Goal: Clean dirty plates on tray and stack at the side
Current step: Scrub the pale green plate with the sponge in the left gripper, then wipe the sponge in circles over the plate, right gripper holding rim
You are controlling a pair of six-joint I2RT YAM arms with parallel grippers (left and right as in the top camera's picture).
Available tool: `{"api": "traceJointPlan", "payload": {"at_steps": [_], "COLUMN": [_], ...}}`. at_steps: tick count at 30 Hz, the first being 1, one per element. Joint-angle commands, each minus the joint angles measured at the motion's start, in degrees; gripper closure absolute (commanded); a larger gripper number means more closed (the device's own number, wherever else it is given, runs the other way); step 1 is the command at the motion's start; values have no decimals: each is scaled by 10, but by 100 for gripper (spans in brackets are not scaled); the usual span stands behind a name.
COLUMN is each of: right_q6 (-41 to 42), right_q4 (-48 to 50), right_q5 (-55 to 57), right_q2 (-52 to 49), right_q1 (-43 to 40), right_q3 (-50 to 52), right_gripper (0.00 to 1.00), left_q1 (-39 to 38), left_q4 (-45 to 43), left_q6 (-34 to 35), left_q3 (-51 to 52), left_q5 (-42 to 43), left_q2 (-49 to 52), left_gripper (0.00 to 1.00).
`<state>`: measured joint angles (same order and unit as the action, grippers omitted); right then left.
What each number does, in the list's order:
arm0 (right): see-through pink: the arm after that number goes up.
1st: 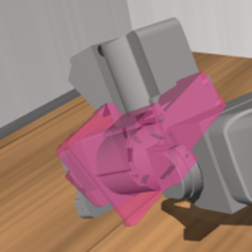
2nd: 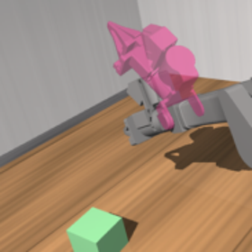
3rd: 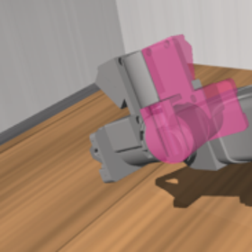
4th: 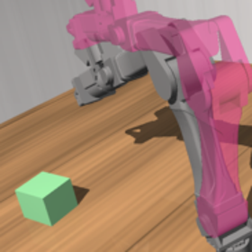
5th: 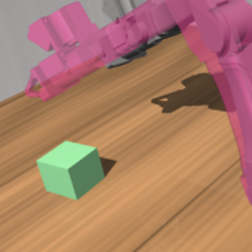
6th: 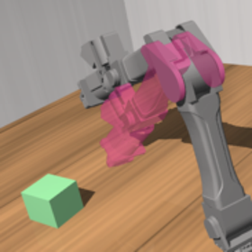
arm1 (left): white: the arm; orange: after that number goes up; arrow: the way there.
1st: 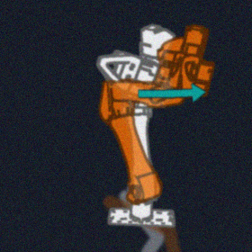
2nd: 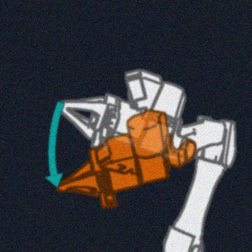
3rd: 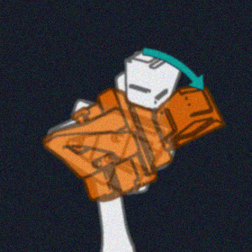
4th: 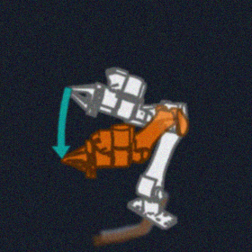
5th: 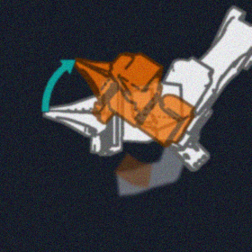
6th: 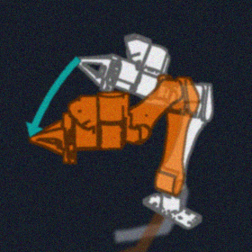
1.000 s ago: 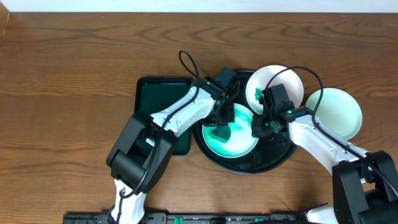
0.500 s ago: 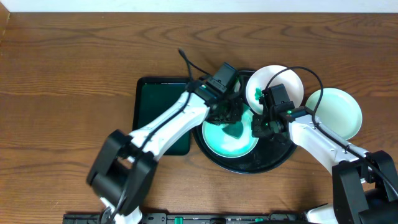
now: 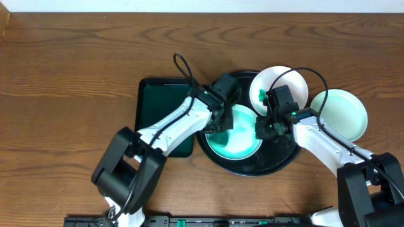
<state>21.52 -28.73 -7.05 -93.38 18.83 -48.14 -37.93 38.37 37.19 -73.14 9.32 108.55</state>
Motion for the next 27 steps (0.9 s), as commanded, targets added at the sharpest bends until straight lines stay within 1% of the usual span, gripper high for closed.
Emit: {"api": "traceJointPlan", "payload": {"at_steps": [1,9,15,20,27], "right_q6": [5,5,5,5,5], "right_q4": [3,5,5,5,5], "right_q5": [-5,-5,-5,-5,-5], "right_q2": [-3,-3,-3,-3,-3], "right_q1": [8,8,8,8,8], "right_q3": [7,7,7,7,7], "right_gripper": [99,99,99,99,99], "left_q1": [1,-34,-52,-47,-47], "left_q4": [1,-7,-27,-54,-76], "left_q6": [43,43,43,40,39], "left_q3": [14,17,17,17,15], "left_q5": [-42,-13,33,110,104], "left_q2": [14,54,72,52,-11], "left_gripper": [93,92,93,93,93]}}
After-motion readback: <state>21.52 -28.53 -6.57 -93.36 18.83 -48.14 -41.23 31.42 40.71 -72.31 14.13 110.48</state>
